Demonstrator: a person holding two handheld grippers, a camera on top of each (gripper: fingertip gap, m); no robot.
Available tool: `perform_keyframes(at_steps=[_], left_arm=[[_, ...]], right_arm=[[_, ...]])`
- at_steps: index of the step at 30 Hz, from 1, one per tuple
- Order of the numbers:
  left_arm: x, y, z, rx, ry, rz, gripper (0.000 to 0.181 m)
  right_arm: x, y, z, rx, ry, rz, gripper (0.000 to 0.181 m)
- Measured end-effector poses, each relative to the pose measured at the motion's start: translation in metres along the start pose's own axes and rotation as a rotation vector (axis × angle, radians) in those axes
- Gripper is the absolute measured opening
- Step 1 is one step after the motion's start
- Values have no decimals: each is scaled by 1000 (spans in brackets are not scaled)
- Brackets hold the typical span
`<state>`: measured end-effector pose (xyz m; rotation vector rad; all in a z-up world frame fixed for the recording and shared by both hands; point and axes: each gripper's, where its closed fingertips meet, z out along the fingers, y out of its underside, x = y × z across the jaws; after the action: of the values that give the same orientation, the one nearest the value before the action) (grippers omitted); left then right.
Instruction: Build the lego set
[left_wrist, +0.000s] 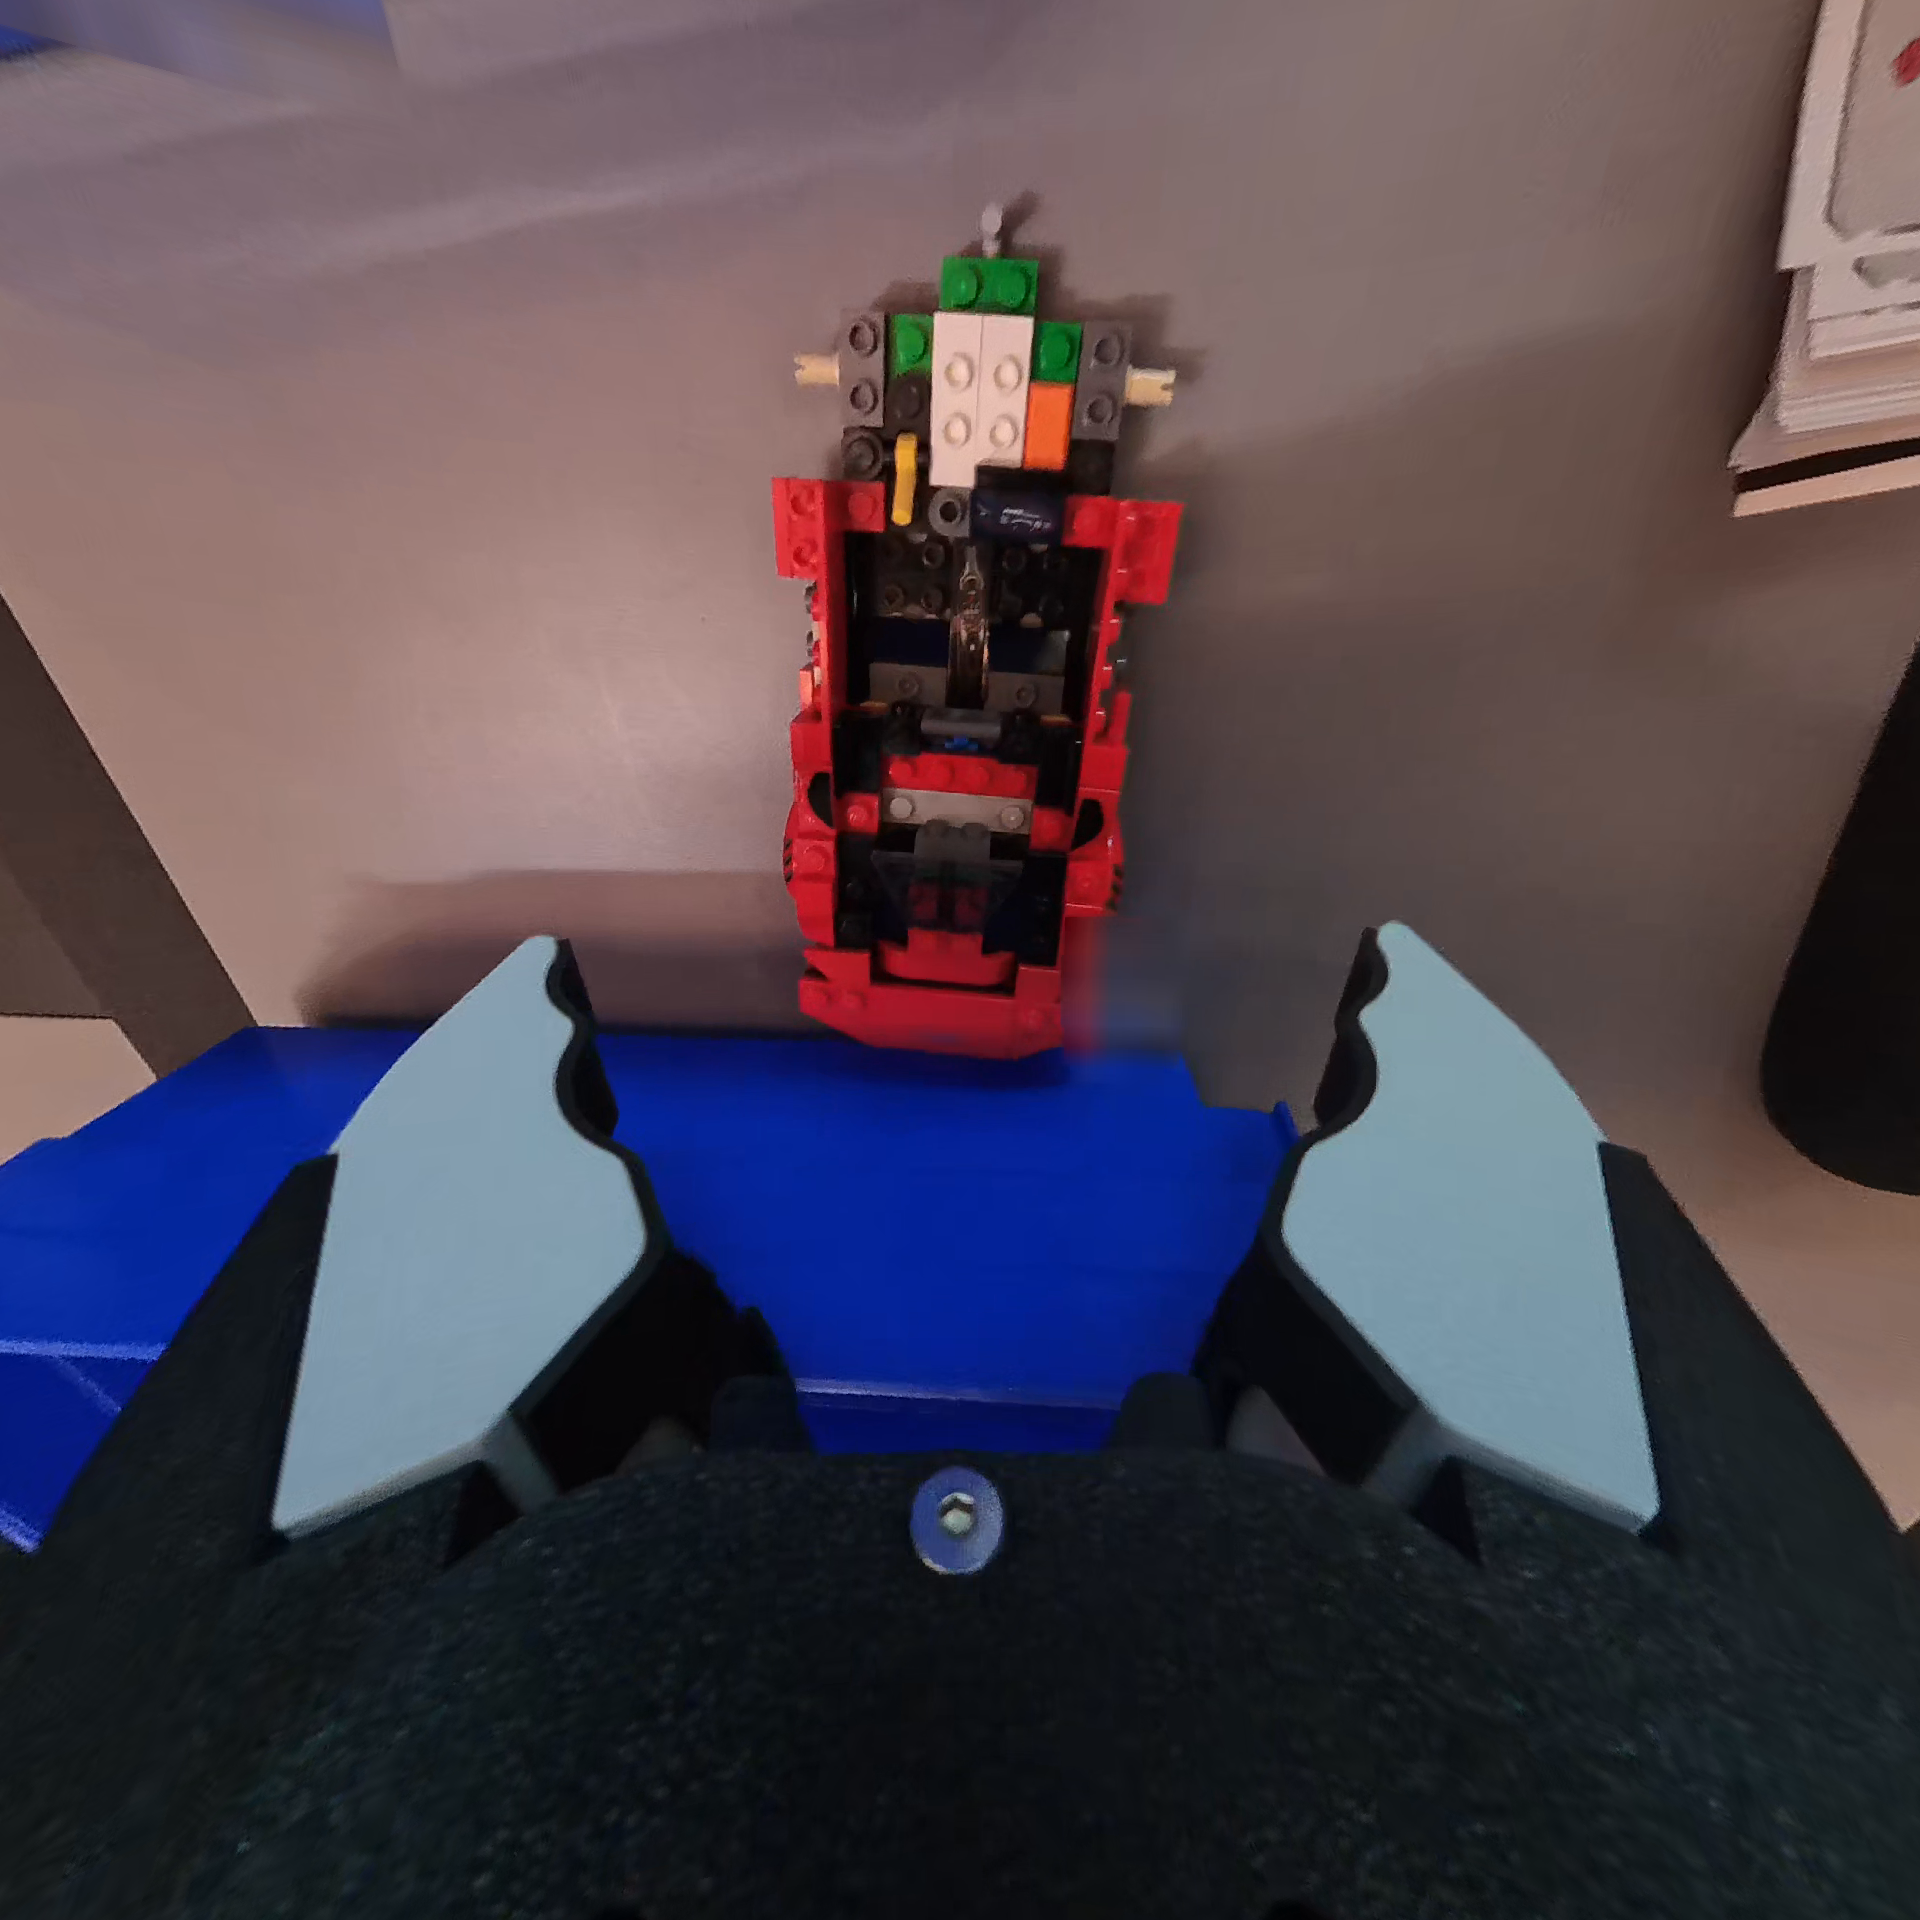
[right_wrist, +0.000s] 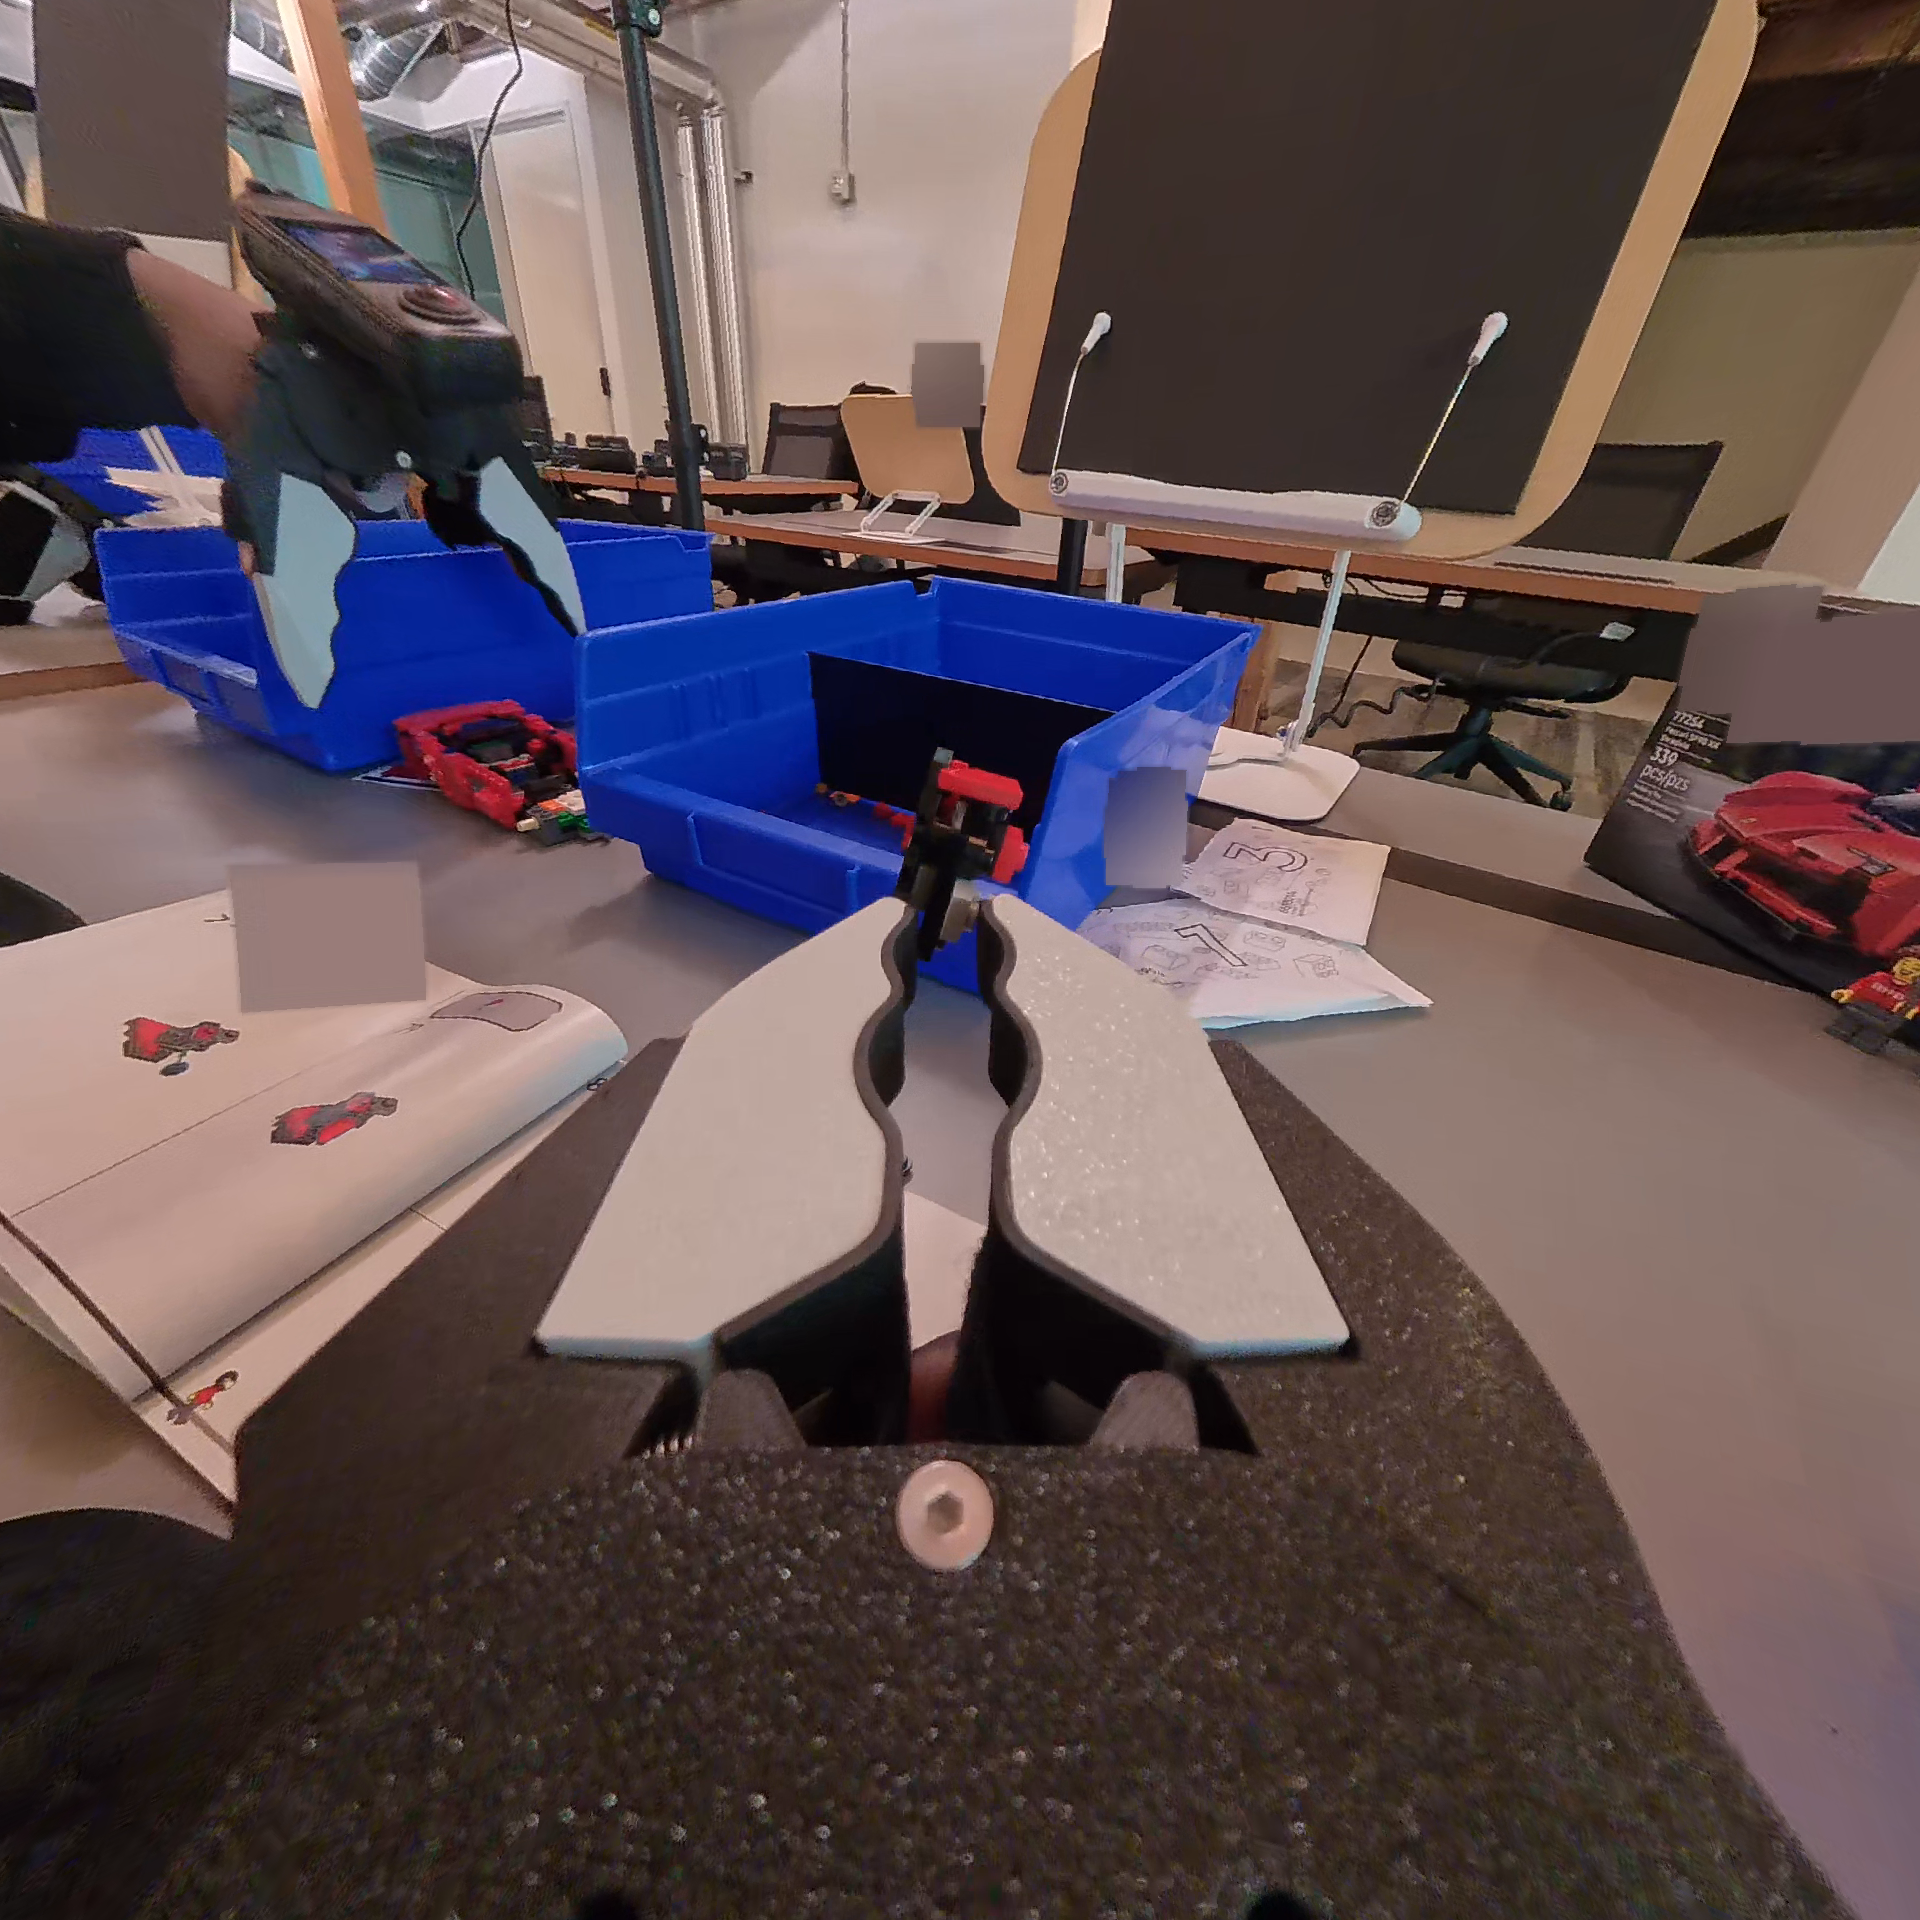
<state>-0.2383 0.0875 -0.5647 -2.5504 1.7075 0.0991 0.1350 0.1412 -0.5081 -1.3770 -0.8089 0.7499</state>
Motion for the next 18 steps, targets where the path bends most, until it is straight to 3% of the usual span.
perform_keyframes(at_steps=[10, 18], left_arm=[[4, 14, 14, -108, 0, 29, 145], [4, 7, 12, -84, 48, 9, 145]], right_arm=[[-2, -2, -1, 9, -8, -3, 10], [-4, -5, -3, 28, -20, -3, 10]])
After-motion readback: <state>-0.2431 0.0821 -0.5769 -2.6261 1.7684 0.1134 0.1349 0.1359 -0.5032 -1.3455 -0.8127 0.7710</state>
